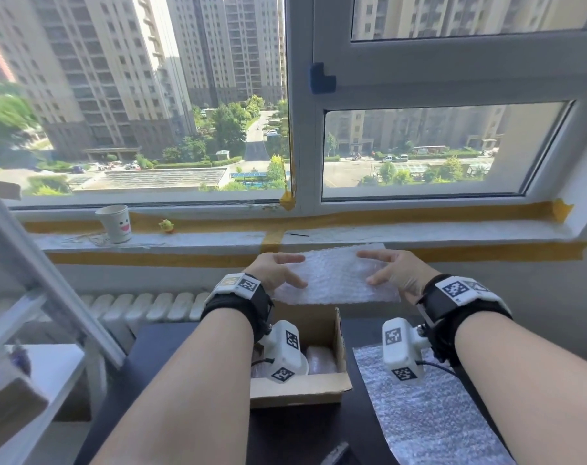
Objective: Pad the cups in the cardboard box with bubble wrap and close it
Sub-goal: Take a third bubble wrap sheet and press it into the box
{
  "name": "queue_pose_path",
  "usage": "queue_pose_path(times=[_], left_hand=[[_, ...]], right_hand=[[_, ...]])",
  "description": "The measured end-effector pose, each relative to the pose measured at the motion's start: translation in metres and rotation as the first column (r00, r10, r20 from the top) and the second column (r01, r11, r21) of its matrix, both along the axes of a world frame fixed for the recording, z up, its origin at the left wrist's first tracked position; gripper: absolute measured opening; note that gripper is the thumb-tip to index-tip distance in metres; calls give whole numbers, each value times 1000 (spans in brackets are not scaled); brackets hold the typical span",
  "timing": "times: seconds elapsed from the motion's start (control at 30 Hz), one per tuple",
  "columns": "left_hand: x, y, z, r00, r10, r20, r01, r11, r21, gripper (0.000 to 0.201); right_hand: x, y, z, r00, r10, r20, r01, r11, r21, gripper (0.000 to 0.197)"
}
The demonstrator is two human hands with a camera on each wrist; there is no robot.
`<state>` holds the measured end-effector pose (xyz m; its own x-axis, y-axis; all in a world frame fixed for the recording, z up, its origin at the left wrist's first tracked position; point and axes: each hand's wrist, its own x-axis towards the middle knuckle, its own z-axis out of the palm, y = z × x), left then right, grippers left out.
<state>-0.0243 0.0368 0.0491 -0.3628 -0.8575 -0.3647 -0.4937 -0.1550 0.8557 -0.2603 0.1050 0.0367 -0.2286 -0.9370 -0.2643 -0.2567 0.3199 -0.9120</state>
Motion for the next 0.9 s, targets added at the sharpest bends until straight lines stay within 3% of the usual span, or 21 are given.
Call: queue_pose_path(times=[0.13,0.37,0.57,0.77,0.9], left_hand=[[5,-1,-3,995,8,97,-5,999,-32,60],[5,-4,-7,978,145,151,-132,987,-96,42],[12,-4,-10,976,186,113,-179,982,-63,52],[27,-2,-9,976,216,40,-218,975,44,72],[32,-8,-18,963,261,-75,-243,951,190,73]], right_hand=[[4,-1,-3,993,-14,-114,17,999,33,66],[17,-2,-2,971,-109,-214,110,994,-4,42],[20,-1,-5,954,-206,-219,214,977,17,31],[30,-4,-8,978,-164,-129,171,984,47,60],[48,-7,-8,974,-166,154,151,983,109,36]])
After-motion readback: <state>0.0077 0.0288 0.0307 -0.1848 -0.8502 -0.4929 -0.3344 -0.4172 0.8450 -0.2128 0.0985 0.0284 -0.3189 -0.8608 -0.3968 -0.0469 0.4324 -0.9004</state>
